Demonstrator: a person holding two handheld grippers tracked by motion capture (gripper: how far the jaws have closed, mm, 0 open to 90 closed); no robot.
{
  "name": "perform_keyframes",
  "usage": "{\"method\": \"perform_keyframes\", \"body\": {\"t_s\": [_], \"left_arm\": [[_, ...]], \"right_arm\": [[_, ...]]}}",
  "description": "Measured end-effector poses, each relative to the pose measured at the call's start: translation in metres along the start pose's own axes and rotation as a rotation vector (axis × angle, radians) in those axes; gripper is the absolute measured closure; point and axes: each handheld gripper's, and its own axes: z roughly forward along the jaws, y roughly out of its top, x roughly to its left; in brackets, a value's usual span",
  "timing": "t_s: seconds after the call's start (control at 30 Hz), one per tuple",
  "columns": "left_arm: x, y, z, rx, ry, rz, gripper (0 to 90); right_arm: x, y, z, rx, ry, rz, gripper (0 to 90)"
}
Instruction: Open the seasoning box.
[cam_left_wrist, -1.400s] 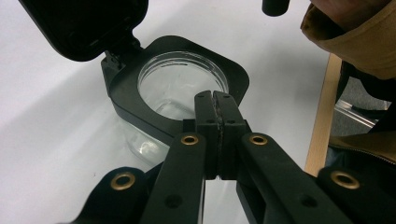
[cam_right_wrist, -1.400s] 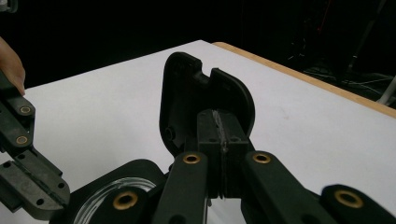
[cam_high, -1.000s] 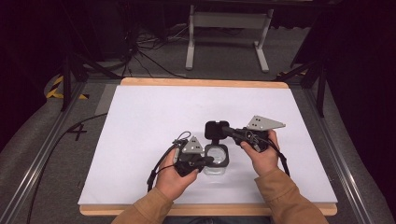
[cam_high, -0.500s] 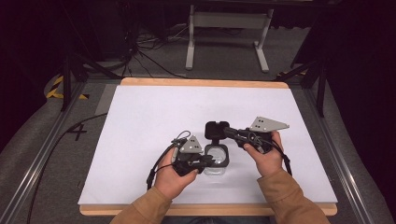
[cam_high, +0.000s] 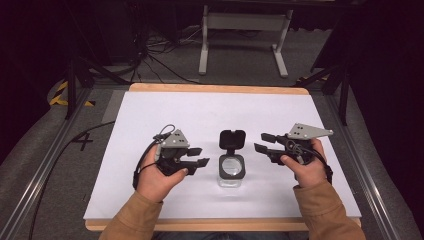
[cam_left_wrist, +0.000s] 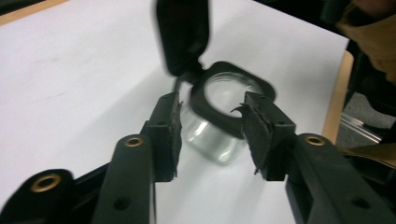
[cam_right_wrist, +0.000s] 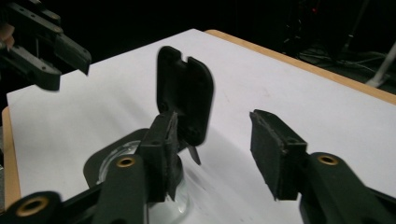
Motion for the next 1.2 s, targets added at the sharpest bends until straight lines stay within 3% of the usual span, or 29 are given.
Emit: {"method": "perform_keyframes", "body": {"t_s": [0.2,0.27,0.3,0.4,0.57,0.8,0.9,1.03,1.2], "left_arm": [[0.026,-0.012,-0.015,0.025,0.069,-0.023,50.1],[0.032,-0.014,-0.016,0.038,0.076,-0.023,48.7],[0.037,-0.017,-0.017,0.047,0.085,-0.026,46.1],[0.049,-0.025,-0.015,0.077,0.113,-0.063,44.4],[0.067,-0.039,-0.01,0.083,0.164,-0.073,40.3],[0.09,-0.059,0.001,0.105,0.191,-0.121,36.4],[0.095,-0.065,0.004,0.119,0.198,-0.109,36.2],[0.102,-0.072,0.007,0.14,0.206,-0.128,35.3],[0.11,-0.081,0.008,0.166,0.217,-0.163,32.7]], "right_arm": [[-0.019,-0.007,-0.016,0.053,-0.078,0.024,42.4],[-0.022,-0.008,-0.017,0.058,-0.087,0.029,42.3],[-0.031,-0.013,-0.019,0.077,-0.107,0.047,41.4],[-0.039,-0.019,-0.02,0.094,-0.122,0.069,41.4],[-0.057,-0.035,-0.017,0.148,-0.157,0.115,40.4],[-0.078,-0.057,-0.012,0.212,-0.208,0.161,37.4],[-0.086,-0.064,-0.009,0.243,-0.226,0.152,35.7],[-0.093,-0.073,-0.006,0.276,-0.242,0.161,35.2],[-0.101,-0.083,-0.006,0.271,-0.275,0.189,35.6]]}}
